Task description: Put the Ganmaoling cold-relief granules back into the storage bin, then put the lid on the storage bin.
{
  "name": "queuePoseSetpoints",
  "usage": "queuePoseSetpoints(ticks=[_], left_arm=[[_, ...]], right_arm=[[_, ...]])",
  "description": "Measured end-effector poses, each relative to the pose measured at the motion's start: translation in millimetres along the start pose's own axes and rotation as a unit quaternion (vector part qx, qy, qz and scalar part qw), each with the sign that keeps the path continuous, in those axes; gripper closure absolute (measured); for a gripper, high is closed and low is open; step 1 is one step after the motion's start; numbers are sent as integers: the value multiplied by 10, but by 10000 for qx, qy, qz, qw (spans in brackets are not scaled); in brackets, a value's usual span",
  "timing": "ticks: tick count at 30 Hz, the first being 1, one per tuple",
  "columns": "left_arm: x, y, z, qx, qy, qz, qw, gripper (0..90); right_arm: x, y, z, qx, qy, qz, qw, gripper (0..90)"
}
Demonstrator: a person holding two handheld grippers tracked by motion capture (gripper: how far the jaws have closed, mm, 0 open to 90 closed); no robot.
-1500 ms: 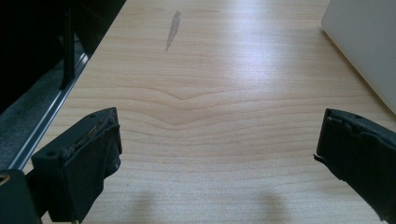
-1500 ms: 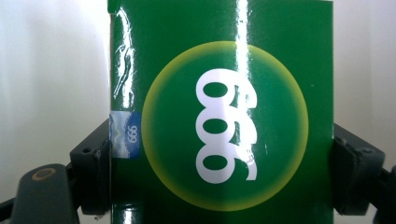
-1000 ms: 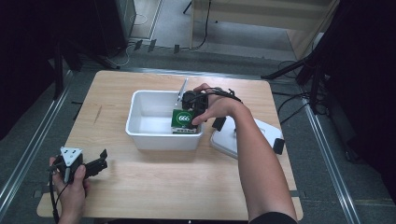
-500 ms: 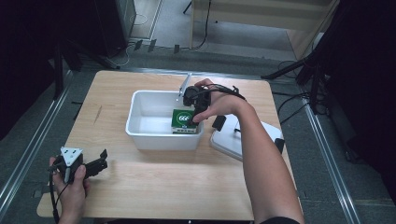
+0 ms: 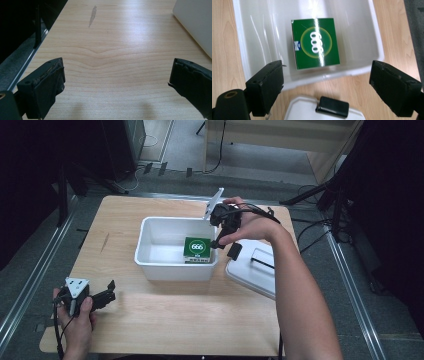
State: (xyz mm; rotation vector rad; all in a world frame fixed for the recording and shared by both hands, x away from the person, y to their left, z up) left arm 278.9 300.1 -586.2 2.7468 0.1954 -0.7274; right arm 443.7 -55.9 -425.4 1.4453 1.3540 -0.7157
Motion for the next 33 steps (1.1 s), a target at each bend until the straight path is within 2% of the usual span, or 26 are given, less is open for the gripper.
queuePoseSetpoints(ticks=[13, 22, 33], left_arm=[[0, 5, 2, 7, 0, -20, 10000, 6], [-1, 6, 3, 7, 1, -10, 10000, 6], [2, 5, 3, 5, -18, -13, 10000, 6]], right_arm=[[-327, -74, 356, 208, -18, 287, 9994, 121], [-413, -141, 634, 408, -77, 372, 9984, 122], [-419, -271, 948, 693, -128, 413, 9967, 125]])
Point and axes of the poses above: each handheld gripper's, and its own axes: x roughly forward along the jaws, z roughly out of its underside, y roughly to its right, the point moved 7 cm from there along x, roughly forward along the jaws, and after that the axes turned 15 degrees about -x, right-handed, at the moved point
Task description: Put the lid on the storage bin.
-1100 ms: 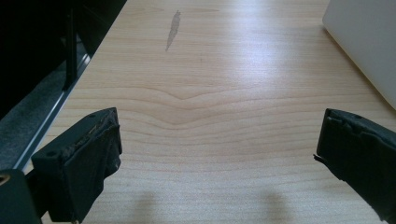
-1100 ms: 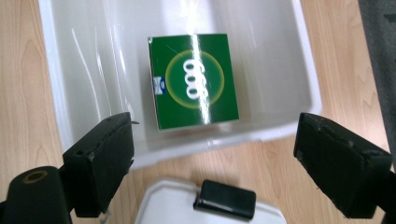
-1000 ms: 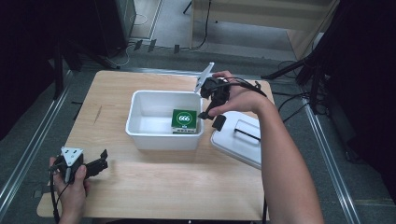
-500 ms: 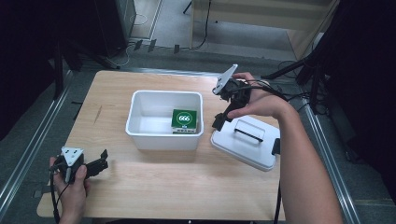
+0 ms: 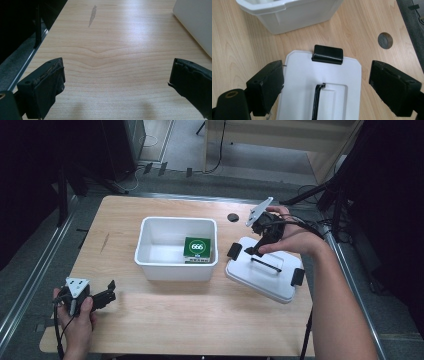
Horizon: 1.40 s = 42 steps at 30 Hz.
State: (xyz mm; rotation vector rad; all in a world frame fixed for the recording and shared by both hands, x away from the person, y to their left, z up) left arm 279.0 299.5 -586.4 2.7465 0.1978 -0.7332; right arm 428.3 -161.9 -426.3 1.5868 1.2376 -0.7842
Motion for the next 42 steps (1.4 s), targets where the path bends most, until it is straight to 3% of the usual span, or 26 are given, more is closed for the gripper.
queuePoseSetpoints(ticks=[7, 20, 25, 42], left_arm=[[0, -1, 0, -2, -4, 4, 10000, 6], [-2, -4, -1, -11, -4, 12, 10000, 6], [-2, -2, 0, -2, 0, 6, 10000, 6], [-4, -7, 0, -15, -13, 12, 10000, 6]], right_arm=[[-9, -53, 175, 55, -55, 24, 10000, 133], [115, -146, 490, 372, -58, 67, 9993, 136], [178, -173, 600, 462, -139, 132, 9987, 137], [475, -372, 951, 816, -291, -6, 9962, 223]])
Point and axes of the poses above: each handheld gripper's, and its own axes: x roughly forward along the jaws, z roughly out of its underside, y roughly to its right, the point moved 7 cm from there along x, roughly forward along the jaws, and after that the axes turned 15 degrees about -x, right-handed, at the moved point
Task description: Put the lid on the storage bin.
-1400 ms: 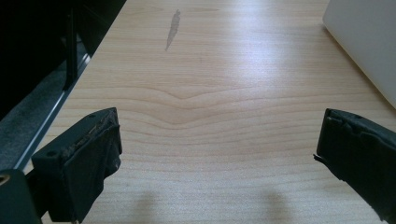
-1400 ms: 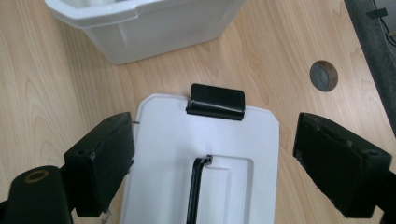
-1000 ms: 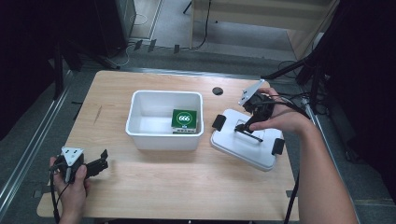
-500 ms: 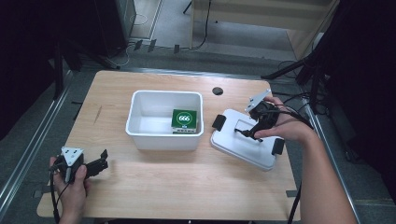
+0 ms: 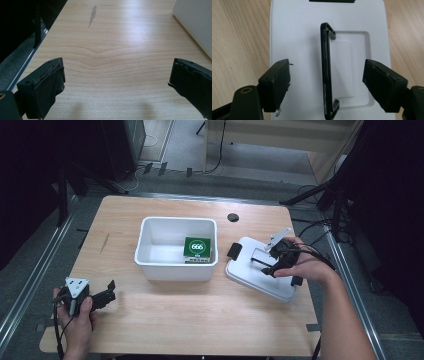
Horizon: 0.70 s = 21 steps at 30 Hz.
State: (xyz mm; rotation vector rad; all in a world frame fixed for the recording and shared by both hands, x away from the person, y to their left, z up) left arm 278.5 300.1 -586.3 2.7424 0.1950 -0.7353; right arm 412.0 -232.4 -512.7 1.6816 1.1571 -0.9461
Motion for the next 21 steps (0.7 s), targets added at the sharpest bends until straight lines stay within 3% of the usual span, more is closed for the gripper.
queuePoseSetpoints(ticks=[4, 13, 21], left_arm=[[3, 3, 0, 15, 13, -24, 10000, 6], [3, -5, -2, 4, 4, -12, 10000, 6], [5, 3, -2, 5, 20, -21, 10000, 6]], right_arm=[[60, -24, 49, -7, -94, 18, 10000, 247], [122, -24, 142, 72, -208, 24, 9998, 401], [101, 11, 163, 128, -138, 13, 9998, 548]])
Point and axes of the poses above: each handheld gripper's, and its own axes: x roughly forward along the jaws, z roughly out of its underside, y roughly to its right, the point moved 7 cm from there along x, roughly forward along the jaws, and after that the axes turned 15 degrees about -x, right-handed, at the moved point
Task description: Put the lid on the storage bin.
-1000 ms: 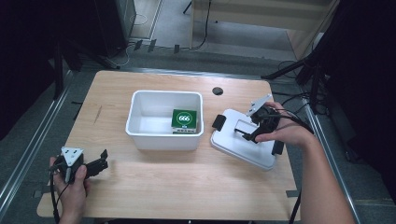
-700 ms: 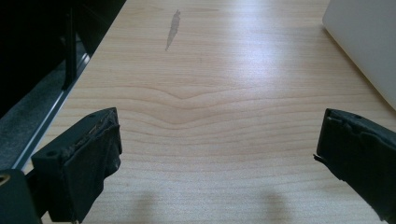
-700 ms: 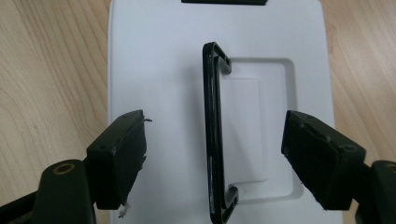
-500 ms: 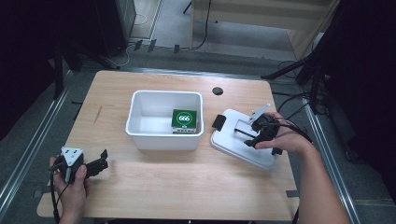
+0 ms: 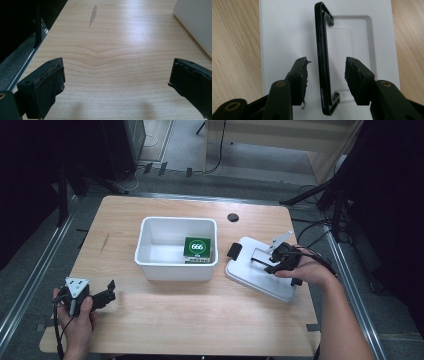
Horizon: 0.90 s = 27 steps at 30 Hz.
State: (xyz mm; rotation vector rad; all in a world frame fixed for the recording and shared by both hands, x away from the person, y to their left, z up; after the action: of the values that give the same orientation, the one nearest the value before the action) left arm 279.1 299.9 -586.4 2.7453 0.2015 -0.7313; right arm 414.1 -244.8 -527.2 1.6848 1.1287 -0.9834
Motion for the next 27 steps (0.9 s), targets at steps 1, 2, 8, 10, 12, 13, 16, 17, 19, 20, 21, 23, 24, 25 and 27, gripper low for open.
queuePoseSetpoints(ticks=[1, 2, 8, 10, 12, 13, 16, 17, 19, 20, 21, 23, 24, 25, 27], left_arm=[[0, 0, 0, 2, 4, -1, 10000, 6], [-1, 0, 0, 0, 5, -4, 10000, 6], [0, 3, 2, 9, 1, -3, 10000, 6], [0, 2, 1, 4, 1, -4, 10000, 6], [0, 1, 1, 2, 0, -1, 10000, 6], [0, 2, 1, 1, -1, 0, 10000, 6], [0, 2, 1, 4, 0, 0, 10000, 6], [0, 2, 1, 3, 2, -1, 10000, 6], [0, 2, 2, 4, -2, -1, 10000, 7], [0, 2, 2, 3, -2, 0, 10000, 6], [0, 2, 2, 4, -2, -1, 10000, 6], [0, 2, 2, 7, -4, -3, 10000, 6], [0, 3, 2, 10, -1, -4, 10000, 6], [0, 4, 2, 12, 0, -2, 10000, 6], [0, 3, 2, 9, 0, 0, 10000, 6]], right_arm=[[1, -2, 15, 10, -53, 4, 10000, 570], [8, 2, 25, -14, -72, 46, 10000, 592], [16, 36, 57, 5, -110, 202, 9997, 666], [21, 46, 53, 36, -116, 183, 9998, 672], [31, 55, 44, -31, -154, 139, 9998, 685], [35, 61, 35, -32, -170, 149, 9997, 695], [43, 78, -3, -75, -167, 131, 9997, 736], [48, 83, -15, -95, -173, 130, 9997, 754], [58, 91, -35, -136, -184, 147, 9996, 803], [58, 93, -40, -149, -200, 160, 9996, 819], [56, 101, -47, -174, -199, 194, 9995, 827], [46, 97, -60, -259, -172, 217, 9993, 843], [45, 93, -59, -313, -172, 199, 9992, 848], [40, 91, -54, -349, -192, 189, 9990, 849], [28, 98, -47, -377, -188, 217, 9989, 850]])
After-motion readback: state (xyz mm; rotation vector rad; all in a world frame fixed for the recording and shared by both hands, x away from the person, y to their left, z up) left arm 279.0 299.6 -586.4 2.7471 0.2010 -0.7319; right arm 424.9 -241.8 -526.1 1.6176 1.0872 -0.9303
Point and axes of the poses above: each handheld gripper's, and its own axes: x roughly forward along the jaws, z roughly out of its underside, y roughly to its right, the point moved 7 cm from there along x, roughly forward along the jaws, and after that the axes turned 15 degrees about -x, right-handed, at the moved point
